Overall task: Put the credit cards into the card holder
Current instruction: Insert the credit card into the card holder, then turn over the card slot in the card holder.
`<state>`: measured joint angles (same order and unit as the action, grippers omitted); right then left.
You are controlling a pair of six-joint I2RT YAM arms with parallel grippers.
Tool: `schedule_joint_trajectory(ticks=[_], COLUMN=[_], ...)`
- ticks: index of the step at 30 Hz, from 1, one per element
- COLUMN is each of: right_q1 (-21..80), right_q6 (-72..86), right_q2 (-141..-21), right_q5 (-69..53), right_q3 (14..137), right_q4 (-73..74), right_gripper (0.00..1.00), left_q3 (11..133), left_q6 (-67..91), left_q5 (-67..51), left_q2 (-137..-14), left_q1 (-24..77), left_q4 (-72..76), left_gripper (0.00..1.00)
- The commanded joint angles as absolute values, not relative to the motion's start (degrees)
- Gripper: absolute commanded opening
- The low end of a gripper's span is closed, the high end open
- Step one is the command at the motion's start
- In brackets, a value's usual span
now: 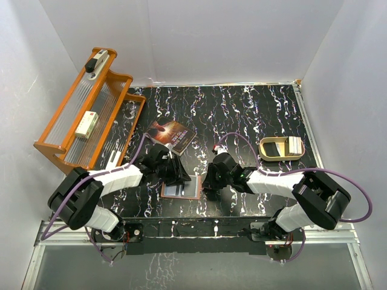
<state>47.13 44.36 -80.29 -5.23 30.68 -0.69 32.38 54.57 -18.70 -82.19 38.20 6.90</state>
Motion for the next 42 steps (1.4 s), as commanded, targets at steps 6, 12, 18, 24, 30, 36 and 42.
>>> schedule_joint_trajectory(ticks=[6, 12, 18, 24, 30, 36, 42], right_q1=[47.37, 47.35, 48.29, 51.32, 54.13, 55.34, 55.37], right_q6=[39.55, 39.85, 43.11, 45.48, 46.67, 46.58, 46.54], right_q2=[-79.53, -77.47, -76.97, -78.73, -85.29, -91.21, -95.06], right_q5=[1.40, 1.16, -1.46, -3.95, -5.70, -6.12, -5.58], right_q3=[37.76, 39.66, 40.50, 42.44, 46.23, 49.57, 50.06], right_q4=[5.34, 8.19, 6.38, 1.46, -2.41, -4.08, -3.31], right_gripper=[0.21, 0.24, 0.37, 0.31, 0.29, 0.29, 0.28], left_q3=[36.95, 37.89, 34.08, 32.78, 28.90, 27.63, 27.00], left_q6=[52.03, 49.51, 48.29, 47.12, 49.30, 49.57, 49.61], left_q5=[-13.02, -12.30, -18.57, -24.62, -29.38, -28.85, -28.21], left_q2=[-74.95, -73.34, -69.37, -68.69, -69.12, -69.27, -69.27], left_q1=[38.24, 35.47, 29.20, 26.12, 23.15, 21.53, 20.83], left_q4=[-4.75, -9.75, -7.91, -5.36, -0.55, -0.85, -0.98], left_gripper=[0.52, 0.53, 0.56, 0.57, 0.57, 0.56, 0.56])
